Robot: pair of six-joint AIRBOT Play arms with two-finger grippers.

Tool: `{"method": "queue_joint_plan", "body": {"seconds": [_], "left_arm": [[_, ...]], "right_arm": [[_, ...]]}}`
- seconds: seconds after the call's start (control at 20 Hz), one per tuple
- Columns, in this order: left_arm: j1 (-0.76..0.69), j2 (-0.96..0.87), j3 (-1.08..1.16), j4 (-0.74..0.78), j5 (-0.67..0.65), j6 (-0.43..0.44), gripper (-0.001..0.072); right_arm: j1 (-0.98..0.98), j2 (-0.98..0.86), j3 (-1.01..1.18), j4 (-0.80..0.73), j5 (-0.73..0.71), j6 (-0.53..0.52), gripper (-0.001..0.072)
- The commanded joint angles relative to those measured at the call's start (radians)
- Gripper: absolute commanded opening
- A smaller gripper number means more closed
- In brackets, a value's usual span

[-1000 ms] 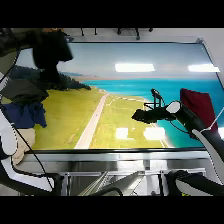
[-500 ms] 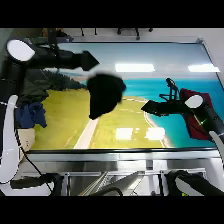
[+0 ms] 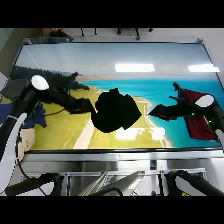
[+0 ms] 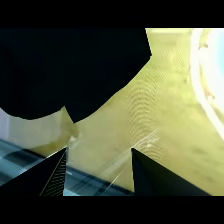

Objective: Fold the shirts.

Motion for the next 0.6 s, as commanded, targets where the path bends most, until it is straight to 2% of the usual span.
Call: {"method": "queue_joint_plan", "body": {"seconds": [0.0, 0.1, 0.3, 0.4, 0.5, 0.55], "left_arm": [[0.048, 0.086, -0.302, 0.019, 0.169, -0.003, 0.0696], [0.027, 0.091, -0.399, 0.003, 0.28, 0.009, 0.0696], [-0.058, 0.045, -0.447, -0.151, 0.483, 0.101, 0.0696], [-0.085, -0.011, -0.404, -0.164, 0.503, 0.112, 0.0696], [-0.108, -0.078, -0.344, -0.164, 0.485, 0.119, 0.0695], [-0.115, -0.11, -0.31, -0.161, 0.472, 0.12, 0.0631]], "right_arm": [[0.067, -0.076, -0.05, 0.037, -0.063, -0.058, 0.0459], [0.14, -0.144, -0.053, 0.098, -0.148, -0.118, 0.0459], [0.214, -0.27, -0.043, 0.282, -0.323, -0.251, 0.0458], [0.215, -0.312, -0.031, 0.343, -0.345, -0.302, 0.0457], [0.215, -0.343, -0.021, 0.347, -0.348, -0.303, 0.0457], [0.215, -0.351, -0.021, 0.347, -0.348, -0.303, 0.0457]]}}
